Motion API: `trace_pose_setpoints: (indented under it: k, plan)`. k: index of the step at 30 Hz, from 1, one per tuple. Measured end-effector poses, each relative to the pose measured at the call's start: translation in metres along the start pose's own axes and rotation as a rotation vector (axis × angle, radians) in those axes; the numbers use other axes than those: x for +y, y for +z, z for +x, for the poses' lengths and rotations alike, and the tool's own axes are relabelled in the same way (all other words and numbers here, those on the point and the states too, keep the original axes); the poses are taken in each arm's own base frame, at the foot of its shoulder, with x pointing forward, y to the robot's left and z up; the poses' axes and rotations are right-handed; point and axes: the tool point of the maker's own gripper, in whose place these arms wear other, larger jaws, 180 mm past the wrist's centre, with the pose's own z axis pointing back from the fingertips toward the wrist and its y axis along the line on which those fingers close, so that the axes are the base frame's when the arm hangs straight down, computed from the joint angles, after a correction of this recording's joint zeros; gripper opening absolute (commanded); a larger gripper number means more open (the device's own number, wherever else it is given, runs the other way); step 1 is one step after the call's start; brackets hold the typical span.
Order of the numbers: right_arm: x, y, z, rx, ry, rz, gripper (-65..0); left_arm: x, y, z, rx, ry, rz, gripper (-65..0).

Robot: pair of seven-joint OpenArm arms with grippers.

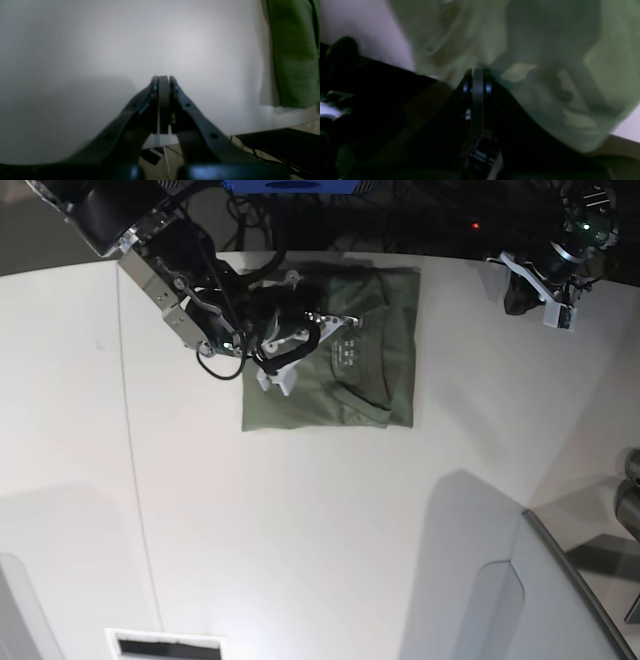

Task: Layout the t-shirt on the table in an organized manner, then fold the t-shirt properly
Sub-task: 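Smooth the top of the folded shirt with the right gripper, then press both grippers along the folded shirt's sides to square it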

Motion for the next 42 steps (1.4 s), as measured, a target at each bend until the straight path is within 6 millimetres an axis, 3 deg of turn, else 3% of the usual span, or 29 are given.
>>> trace_pose_setpoints:
  k: [3, 5, 9, 13, 15, 17, 19, 21, 23, 25, 29, 32, 39, 42]
  plan:
    - [-0.022, -0.009, -0.004, 0.023, -0.027, -0.062, -64.8, -0.018, -0.01, 0.003, 0.002, -0.016, -0.047, -65.0]
    - [-0.022, -0.011, -0.005, 0.024, -0.03, -0.061, -64.8, -0.03, -0.015, 0.006, -0.002, -0.025, -0.081, -65.0]
    - [-0.009, 0.0, 0.003, -0.021, -0.009, -0.024, -64.8, -0.05, -0.019, 0.011, -0.004, -0.048, -0.124, -65.0]
    - [0.019, 0.036, 0.011, -0.064, 0.065, 0.079, -64.8, -0.088, -0.016, 0.052, -0.097, -0.067, -0.175, -65.0]
    - [0.004, 0.044, 0.022, -0.105, 0.037, 0.059, -64.8, -0.102, -0.014, 0.068, -0.107, -0.092, -0.193, -65.0]
    - [-0.028, 0.05, 0.032, -0.151, -0.064, 0.02, -64.7, -0.119, -0.014, 0.087, -0.15, -0.088, -0.219, -65.0]
    - [-0.056, 0.054, 0.03, -0.164, -0.141, -0.021, -64.7, -0.148, -0.018, 0.094, -0.16, -0.116, -0.299, -65.0]
    - [-0.066, 0.055, 0.027, -0.158, -0.168, -0.03, -64.7, -0.18, -0.025, 0.096, -0.159, -0.133, -0.379, -65.0]
    - [-0.063, 0.056, 0.029, -0.163, -0.132, -0.007, -64.8, -0.203, -0.033, 0.092, -0.144, -0.128, -0.444, -65.0]
    - [-0.061, 0.057, 0.03, -0.17, -0.113, 0.003, -64.8, -0.207, -0.04, 0.086, -0.119, -0.132, -0.459, -65.0]
    - [-0.059, 0.053, 0.022, -0.147, -0.119, 0.01, -64.8, -0.197, -0.048, 0.066, -0.059, -0.117, -0.439, -65.0]
    - [-0.061, 0.053, 0.029, -0.176, -0.119, 0.005, -64.7, -0.189, -0.052, 0.051, -0.017, -0.111, -0.435, -65.0]
    - [-0.104, 0.02, 0.029, -0.18, -0.084, -0.055, -64.8, -0.181, -0.059, 0.028, 0.023, -0.071, -0.425, -65.0]
    - [-0.112, 0.018, 0.031, -0.167, -0.098, -0.062, -64.8, -0.178, -0.06, 0.022, 0.04, -0.083, -0.418, -65.0]
